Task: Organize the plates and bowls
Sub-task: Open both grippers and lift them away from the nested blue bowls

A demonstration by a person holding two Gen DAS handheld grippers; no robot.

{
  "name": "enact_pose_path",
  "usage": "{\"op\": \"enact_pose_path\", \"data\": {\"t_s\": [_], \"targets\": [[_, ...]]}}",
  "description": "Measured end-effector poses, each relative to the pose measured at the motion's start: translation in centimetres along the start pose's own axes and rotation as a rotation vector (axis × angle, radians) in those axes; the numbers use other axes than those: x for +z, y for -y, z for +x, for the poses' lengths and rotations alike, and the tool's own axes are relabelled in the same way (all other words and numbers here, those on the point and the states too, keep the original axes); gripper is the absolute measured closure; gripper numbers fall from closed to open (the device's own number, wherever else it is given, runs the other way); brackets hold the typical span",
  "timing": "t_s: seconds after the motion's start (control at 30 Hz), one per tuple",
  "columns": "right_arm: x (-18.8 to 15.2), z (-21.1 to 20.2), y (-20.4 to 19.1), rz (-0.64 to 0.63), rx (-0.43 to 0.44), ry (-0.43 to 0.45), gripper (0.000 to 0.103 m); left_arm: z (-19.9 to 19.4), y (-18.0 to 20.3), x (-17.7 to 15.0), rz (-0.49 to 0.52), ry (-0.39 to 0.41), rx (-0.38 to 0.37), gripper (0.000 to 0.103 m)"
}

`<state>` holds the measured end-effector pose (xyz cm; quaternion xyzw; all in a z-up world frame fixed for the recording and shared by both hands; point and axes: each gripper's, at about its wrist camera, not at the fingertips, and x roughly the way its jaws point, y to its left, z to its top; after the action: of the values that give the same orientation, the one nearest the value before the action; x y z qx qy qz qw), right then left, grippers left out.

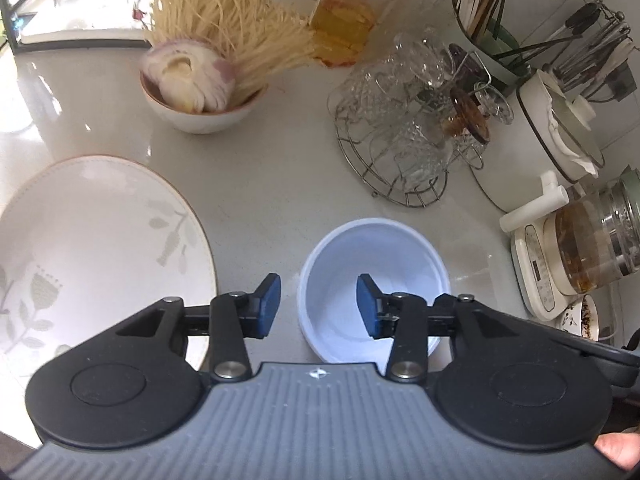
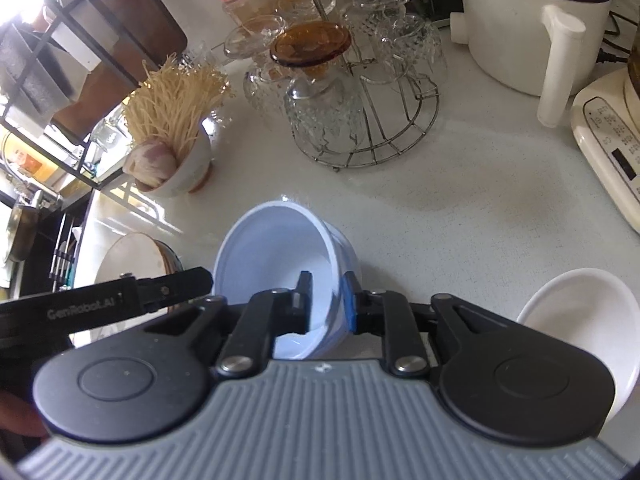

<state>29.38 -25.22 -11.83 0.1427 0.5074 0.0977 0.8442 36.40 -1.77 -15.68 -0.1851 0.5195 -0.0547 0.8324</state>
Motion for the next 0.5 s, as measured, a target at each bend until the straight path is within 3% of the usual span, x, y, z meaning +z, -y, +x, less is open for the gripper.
{"op": "enact_pose_path", "data": {"t_s": [0.23, 0.5], "targets": [[-0.1, -3.2, -1.3, -0.016, -0.015, 0.092, 0.076, -3.0, 0.6, 0.3, 0.035, 0.038, -0.036, 0.055], [-0.9, -7.9, -3.4, -0.023, -0.034, 0.231, 0.076, -7.7, 2.8, 0.3, 0.147, 0.105, -0.117, 0.055]]}}
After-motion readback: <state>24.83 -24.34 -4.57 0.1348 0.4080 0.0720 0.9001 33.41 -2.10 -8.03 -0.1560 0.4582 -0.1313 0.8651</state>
